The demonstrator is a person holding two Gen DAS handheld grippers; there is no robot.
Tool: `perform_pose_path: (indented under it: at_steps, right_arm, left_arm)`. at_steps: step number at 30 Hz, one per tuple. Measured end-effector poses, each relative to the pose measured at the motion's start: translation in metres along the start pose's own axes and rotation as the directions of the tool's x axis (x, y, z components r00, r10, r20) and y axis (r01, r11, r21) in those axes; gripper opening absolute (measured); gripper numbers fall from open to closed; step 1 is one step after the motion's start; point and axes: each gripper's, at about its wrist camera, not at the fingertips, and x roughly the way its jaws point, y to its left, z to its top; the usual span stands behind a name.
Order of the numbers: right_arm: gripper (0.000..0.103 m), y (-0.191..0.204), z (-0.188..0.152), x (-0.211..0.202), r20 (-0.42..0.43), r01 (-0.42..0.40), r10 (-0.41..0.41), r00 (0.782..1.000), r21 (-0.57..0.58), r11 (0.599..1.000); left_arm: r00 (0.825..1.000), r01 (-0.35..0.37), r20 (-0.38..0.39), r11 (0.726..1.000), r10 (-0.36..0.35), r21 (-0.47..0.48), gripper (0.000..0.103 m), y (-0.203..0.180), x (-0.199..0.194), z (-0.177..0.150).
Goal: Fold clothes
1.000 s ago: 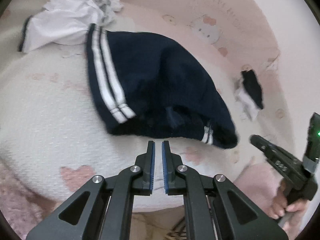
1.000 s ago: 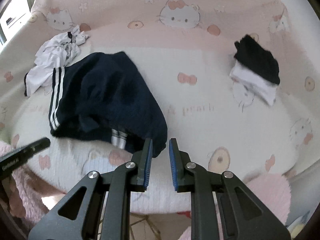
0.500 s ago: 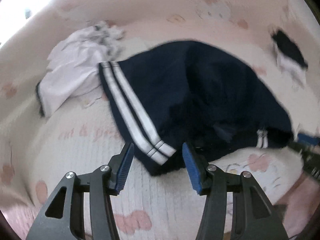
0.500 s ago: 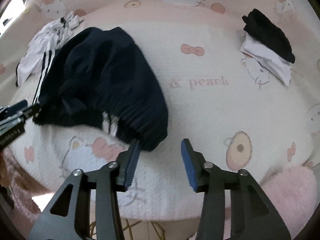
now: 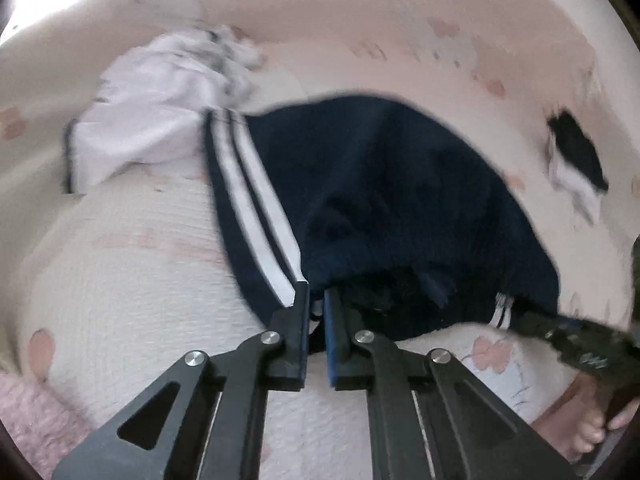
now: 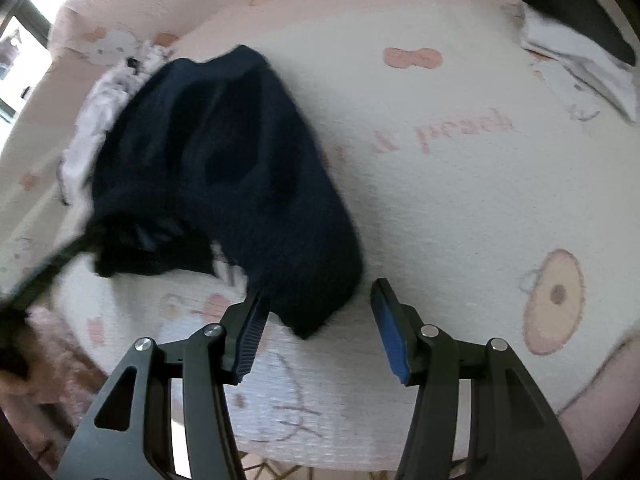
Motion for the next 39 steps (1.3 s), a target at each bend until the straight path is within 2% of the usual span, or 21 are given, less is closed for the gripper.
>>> perform_pose_path:
  at_steps: [3,6,10,11,12,13,14,15,17,19,20,21,23,25,28,31,33,35,36,38,39]
  right_arm:
    - [0.053,-0.001,0.0,-0.003,0.007,-0.002,0.002,1.0,0.005,1.0]
    - [0.052,0.005,-0.003,-0.003,0.009,-0.015,0.015,1.0,-0.025,1.0]
    - [0.037,0.019,-0.01,0.001,0.008,-0.019,0.02,1.0,-0.083,0.996]
    - [0.034,0.022,-0.011,0.001,0.011,-0.01,0.011,1.0,-0.099,0.995]
    - [0.034,0.025,-0.012,0.002,0.013,-0.001,0.003,1.0,-0.115,0.993]
    - [0.034,0.026,-0.012,0.004,0.01,0.01,-0.009,1.0,-0.12,0.993]
    - [0.037,0.027,-0.013,0.007,0.008,0.019,-0.018,1.0,-0.125,0.992]
    - [0.044,0.026,-0.013,0.009,0.008,0.012,-0.011,1.0,-0.119,0.993]
    - [0.052,0.031,-0.013,0.012,0.029,0.013,-0.009,1.0,-0.135,0.991]
    - [0.04,0.041,-0.014,0.013,0.048,0.048,-0.039,0.998,-0.182,0.982]
    - [0.028,0.045,-0.015,0.012,0.055,0.064,-0.054,0.997,-0.207,0.976]
    - [0.022,0.046,-0.015,0.008,0.053,0.05,-0.04,0.998,-0.207,0.977]
    - [0.021,0.04,-0.012,-0.011,0.087,0.037,-0.023,0.996,-0.164,0.986]
    - [0.021,0.033,-0.008,-0.034,0.137,0.028,-0.011,0.99,-0.12,0.992]
    - [0.02,0.027,0.009,-0.081,0.223,0.005,0.011,0.975,-0.073,0.997]
    - [0.02,0.037,0.023,-0.137,0.324,0.0,0.03,0.946,-0.092,0.996]
    - [0.019,0.042,0.025,-0.175,0.393,0.018,0.032,0.919,-0.122,0.992]
    - [0.019,0.048,0.034,-0.193,0.402,0.067,-0.006,0.915,-0.138,0.988]
    - [0.019,0.049,0.033,-0.192,0.394,0.083,-0.023,0.919,-0.137,0.987]
    - [0.017,0.043,0.046,-0.172,0.326,0.119,-0.074,0.942,-0.122,0.985]
    - [0.016,0.038,0.055,-0.168,0.311,0.118,-0.077,0.947,-0.116,0.986]
  left_arm:
    - [0.999,0.009,0.034,0.998,-0.007,-0.065,0.007,0.016,-0.025,-0.008]
    - [0.999,-0.046,-0.011,0.997,0.045,-0.057,0.007,0.015,-0.027,-0.021]
    - [0.991,-0.117,-0.07,0.992,0.113,-0.046,0.011,0.009,-0.012,-0.023]
    - [0.989,-0.124,-0.082,0.991,0.12,-0.045,0.014,0.009,-0.008,-0.022]
    - [0.987,-0.132,-0.094,0.99,0.127,-0.045,0.024,0.008,-0.003,-0.02]
    - [0.986,-0.139,-0.103,0.99,0.134,-0.039,0.04,0.009,0.003,-0.02]
    - [0.984,-0.145,-0.113,0.989,0.141,-0.032,0.045,0.01,0.01,-0.019]
    - [0.983,-0.146,-0.12,0.989,0.142,-0.029,0.045,0.009,0.017,-0.018]
    - [0.984,-0.142,-0.113,0.99,0.139,-0.016,0.044,0.006,0.027,-0.015]
    - [0.986,-0.148,-0.074,0.989,0.149,0.01,0.008,0.0,0.022,-0.01]
    - [0.988,-0.145,-0.055,0.989,0.146,0.013,0.008,-0.003,0.015,-0.007]
    - [0.989,-0.142,-0.037,0.99,0.143,0.016,0.008,-0.006,0.008,-0.004]
    - [0.997,-0.074,0.019,0.997,0.074,-0.005,0.008,-0.008,-0.022,0.002]
    - [0.997,-0.031,0.067,1.0,0.031,0.001,0.008,-0.01,-0.056,0.008]
    - [0.99,0.022,0.139,1.0,-0.024,0.02,0.008,-0.013,-0.103,0.018]
    - [0.978,0.061,0.194,0.995,-0.074,0.073,0.008,-0.02,-0.139,0.032]
    - [0.975,0.076,0.2,0.992,-0.094,0.099,0.008,-0.027,-0.148,0.04]
    - [0.975,0.09,0.195,0.99,-0.11,0.109,0.008,-0.033,-0.147,0.047]
    - [0.978,0.087,0.179,0.991,-0.105,0.105,0.008,-0.037,-0.137,0.051]
    - [0.983,0.093,0.147,0.991,-0.107,0.099,0.008,-0.045,-0.12,0.069]
    - [0.985,0.097,0.131,0.991,-0.109,0.097,0.008,-0.048,-0.112,0.078]
